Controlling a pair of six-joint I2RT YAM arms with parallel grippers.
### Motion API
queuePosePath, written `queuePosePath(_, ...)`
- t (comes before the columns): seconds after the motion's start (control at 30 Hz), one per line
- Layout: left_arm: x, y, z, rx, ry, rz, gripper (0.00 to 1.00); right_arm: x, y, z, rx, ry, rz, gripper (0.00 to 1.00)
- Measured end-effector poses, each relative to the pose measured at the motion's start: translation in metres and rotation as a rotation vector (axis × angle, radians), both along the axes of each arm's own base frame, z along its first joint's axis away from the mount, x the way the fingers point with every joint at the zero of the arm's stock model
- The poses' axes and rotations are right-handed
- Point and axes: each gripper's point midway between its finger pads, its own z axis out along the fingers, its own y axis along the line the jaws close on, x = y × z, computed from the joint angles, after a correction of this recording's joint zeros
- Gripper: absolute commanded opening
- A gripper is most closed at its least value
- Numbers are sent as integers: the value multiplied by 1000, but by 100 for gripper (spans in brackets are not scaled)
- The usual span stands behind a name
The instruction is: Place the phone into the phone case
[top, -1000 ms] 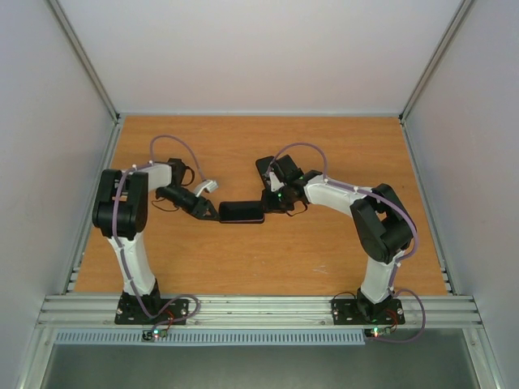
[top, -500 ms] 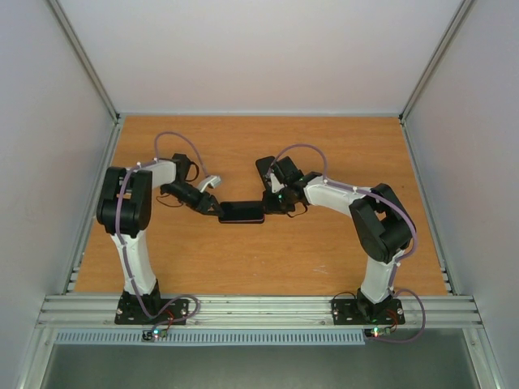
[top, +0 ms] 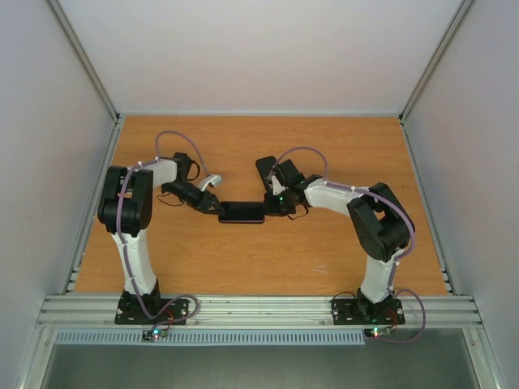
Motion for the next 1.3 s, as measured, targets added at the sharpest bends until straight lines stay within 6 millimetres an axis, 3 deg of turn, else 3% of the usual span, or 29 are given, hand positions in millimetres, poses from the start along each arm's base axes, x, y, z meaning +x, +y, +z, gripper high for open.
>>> queuePosePath(1.3,-1,-2,-1,43,3,-24,47,0,4,-5,-28,-15,-6,6)
